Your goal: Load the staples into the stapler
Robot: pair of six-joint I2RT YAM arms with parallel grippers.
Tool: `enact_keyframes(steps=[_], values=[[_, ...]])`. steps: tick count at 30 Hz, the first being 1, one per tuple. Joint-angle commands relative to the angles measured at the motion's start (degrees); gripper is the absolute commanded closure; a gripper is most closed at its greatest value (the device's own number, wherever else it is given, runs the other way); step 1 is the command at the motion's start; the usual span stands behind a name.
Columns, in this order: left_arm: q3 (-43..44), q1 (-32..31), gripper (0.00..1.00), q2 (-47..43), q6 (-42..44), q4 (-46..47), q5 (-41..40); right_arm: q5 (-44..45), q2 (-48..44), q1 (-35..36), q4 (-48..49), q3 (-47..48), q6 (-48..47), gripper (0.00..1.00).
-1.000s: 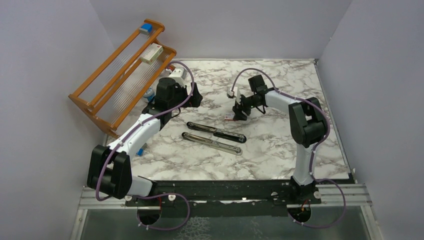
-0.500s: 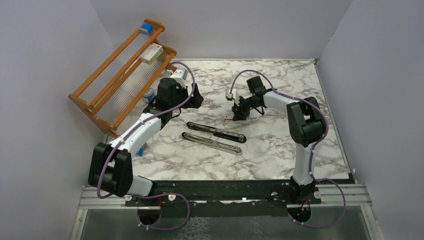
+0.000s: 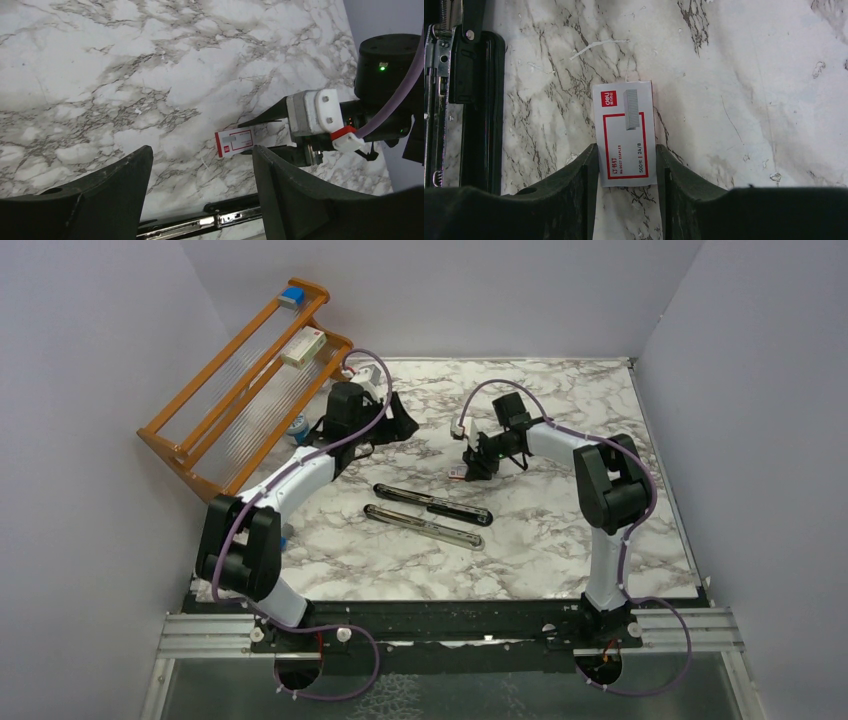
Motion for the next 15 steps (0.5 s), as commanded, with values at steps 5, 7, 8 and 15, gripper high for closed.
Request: enact_keyframes(steps=[5, 7, 8, 15], values=[[3.3, 0.6, 0.29, 5.8, -10.1, 5.3, 4.5, 9.4, 1.2, 0.3, -1.8, -3.5, 4.7, 0.71], [2.5, 1.0, 0.31, 6.8, -13.0, 7.2, 4.4, 9.6, 0.2, 0.4, 0.1, -5.0, 5.8, 0.71], [2.2, 1.1, 0.32, 7.4, -14.5, 8.4, 4.5, 9.8, -0.1, 0.4, 1.0, -5.7, 6.3, 0.71], [5.2, 1.3, 0.40, 17.4, -20.2, 13.5, 12.7, 11.4, -1.9, 0.4, 4.2, -9.3, 8.5, 0.71]])
